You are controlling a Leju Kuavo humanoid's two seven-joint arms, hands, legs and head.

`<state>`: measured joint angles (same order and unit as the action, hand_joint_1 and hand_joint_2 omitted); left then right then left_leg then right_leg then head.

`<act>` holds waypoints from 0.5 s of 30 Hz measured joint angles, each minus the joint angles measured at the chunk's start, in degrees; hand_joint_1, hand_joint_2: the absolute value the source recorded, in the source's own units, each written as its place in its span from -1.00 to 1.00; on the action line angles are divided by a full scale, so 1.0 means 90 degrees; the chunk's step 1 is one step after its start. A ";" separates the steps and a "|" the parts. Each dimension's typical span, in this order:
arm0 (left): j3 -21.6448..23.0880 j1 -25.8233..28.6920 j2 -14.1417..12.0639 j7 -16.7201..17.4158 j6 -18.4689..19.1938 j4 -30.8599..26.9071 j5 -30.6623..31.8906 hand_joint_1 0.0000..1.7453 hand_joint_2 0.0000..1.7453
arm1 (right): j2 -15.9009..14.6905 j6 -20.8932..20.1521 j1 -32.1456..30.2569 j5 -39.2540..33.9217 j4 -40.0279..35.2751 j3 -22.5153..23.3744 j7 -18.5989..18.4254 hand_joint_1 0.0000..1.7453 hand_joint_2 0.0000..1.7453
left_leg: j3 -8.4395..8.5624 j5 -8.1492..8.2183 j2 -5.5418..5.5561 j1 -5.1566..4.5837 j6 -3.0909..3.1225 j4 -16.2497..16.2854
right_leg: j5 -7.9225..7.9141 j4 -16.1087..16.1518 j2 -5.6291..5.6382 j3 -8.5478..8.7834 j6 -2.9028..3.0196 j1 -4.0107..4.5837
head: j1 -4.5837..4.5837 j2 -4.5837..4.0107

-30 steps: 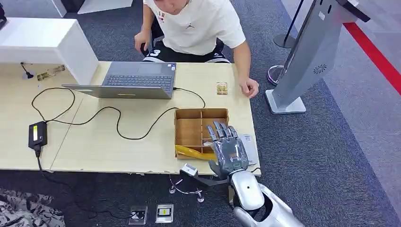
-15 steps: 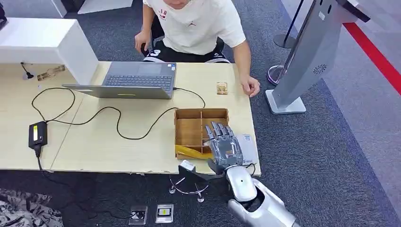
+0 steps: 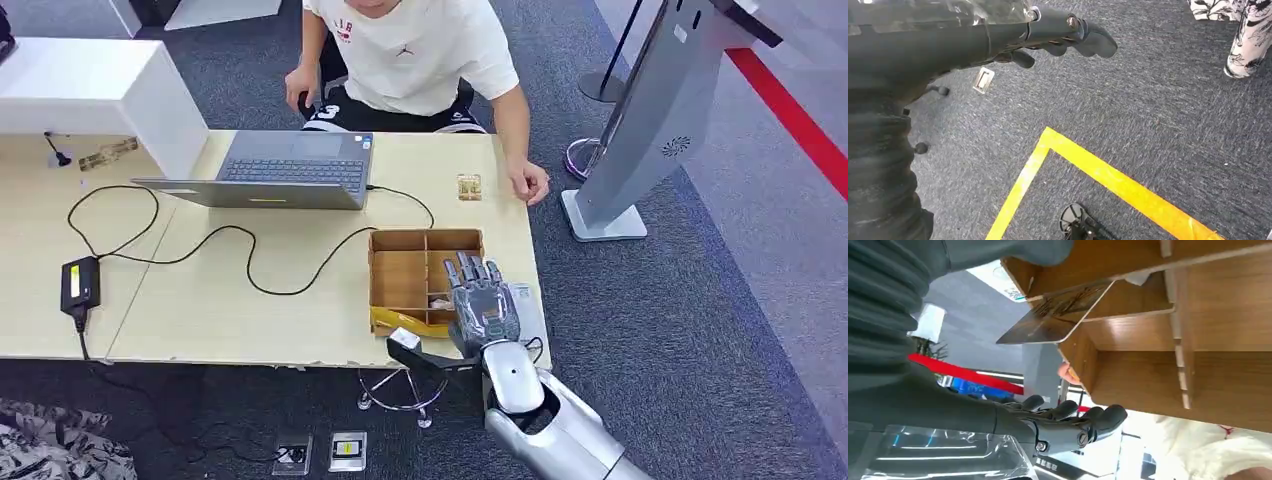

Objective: Pass the card to the sensor for recognition and then transmit it.

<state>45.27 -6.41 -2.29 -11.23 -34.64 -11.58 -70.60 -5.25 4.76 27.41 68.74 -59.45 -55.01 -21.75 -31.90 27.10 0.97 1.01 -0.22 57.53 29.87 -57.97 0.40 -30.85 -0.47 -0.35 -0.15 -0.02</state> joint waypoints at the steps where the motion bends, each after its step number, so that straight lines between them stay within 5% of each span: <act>1: 0.0000 0.0000 0.0000 0.0000 0.0000 0.0000 0.0000 -1.00 1.00 | 0.0000 0.0000 0.0009 0.0005 0.0015 0.0012 -0.0002 -0.38 1.00 | 0.0000 0.0000 0.0000 0.0000 0.0000 0.0000 | 0.0000 0.0000 0.0000 0.0000 0.0000 0.0000 | 0.0000 0.0002; 15: 0.0000 0.0000 0.0000 0.0000 -0.0002 0.0000 0.0000 -1.00 1.00 | -0.0015 0.0034 0.0066 0.0080 0.0148 0.0153 -0.0078 -0.06 1.00 | 0.0000 0.0000 0.0000 0.0000 0.0000 0.0000 | 0.0000 0.0000 0.0000 -0.0001 0.0000 0.0000 | 0.0000 0.0000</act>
<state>45.27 -6.40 -2.29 -11.23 -34.67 -11.58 -70.60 -5.38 5.07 28.01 69.46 -58.12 -53.64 -22.45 -31.90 27.11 0.97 1.01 -0.22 57.53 29.86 -57.97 0.40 -30.85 -0.47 -0.35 -0.15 -0.02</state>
